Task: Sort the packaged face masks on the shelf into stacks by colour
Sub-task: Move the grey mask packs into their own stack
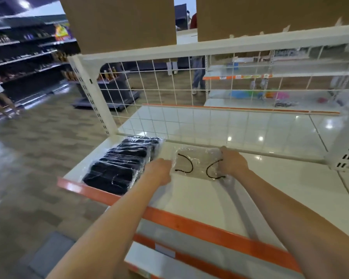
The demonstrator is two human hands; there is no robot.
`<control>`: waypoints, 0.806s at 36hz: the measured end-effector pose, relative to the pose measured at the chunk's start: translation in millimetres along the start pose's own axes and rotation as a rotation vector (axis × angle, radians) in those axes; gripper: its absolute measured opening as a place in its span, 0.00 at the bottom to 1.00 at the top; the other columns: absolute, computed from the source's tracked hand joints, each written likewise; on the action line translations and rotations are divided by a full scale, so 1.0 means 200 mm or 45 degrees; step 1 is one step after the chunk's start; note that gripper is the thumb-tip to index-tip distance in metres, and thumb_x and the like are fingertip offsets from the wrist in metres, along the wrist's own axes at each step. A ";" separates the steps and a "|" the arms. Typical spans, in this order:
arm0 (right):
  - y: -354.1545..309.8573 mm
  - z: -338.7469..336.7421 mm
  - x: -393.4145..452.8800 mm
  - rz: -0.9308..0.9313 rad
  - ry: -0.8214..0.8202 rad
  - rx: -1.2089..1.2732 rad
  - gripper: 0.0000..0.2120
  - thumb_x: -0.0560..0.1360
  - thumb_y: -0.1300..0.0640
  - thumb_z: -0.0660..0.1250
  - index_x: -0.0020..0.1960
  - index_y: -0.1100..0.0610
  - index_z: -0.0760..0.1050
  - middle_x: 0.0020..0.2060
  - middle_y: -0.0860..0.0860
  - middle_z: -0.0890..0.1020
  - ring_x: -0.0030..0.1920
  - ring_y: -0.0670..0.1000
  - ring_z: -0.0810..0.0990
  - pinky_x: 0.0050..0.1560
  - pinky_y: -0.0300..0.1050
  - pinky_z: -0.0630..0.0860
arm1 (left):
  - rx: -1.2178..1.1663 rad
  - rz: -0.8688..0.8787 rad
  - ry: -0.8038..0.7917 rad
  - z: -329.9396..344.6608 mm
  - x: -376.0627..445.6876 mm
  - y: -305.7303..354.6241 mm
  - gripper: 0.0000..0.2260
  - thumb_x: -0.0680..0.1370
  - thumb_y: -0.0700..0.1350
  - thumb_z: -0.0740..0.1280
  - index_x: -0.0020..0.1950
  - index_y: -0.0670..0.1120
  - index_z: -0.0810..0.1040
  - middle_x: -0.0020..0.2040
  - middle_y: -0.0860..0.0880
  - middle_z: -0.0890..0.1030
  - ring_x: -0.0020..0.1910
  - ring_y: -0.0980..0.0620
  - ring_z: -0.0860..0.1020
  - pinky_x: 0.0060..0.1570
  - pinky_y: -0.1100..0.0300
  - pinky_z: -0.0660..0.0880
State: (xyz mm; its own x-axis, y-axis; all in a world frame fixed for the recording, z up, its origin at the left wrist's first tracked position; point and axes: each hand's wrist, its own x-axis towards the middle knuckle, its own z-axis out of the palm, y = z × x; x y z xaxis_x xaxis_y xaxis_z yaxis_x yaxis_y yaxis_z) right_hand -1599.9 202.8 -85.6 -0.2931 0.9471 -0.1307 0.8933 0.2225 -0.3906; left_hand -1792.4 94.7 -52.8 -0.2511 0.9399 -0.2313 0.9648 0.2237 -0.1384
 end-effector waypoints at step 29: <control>0.51 -0.23 -0.34 0.216 -0.043 -0.160 0.27 0.77 0.54 0.61 0.73 0.58 0.56 0.68 0.58 0.65 0.66 0.58 0.69 0.61 0.52 0.71 | 0.115 0.516 0.112 -0.16 0.01 0.73 0.13 0.77 0.43 0.60 0.60 0.44 0.75 0.61 0.44 0.77 0.60 0.43 0.75 0.55 0.52 0.72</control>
State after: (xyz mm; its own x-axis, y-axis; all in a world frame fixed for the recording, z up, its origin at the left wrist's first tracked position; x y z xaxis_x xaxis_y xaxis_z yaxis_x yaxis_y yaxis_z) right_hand -1472.8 171.1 -74.5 -0.1442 0.9655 -0.2166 0.9656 0.0894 -0.2442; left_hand -1648.7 137.2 -42.9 0.1583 0.9665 -0.2021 0.9725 -0.1881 -0.1375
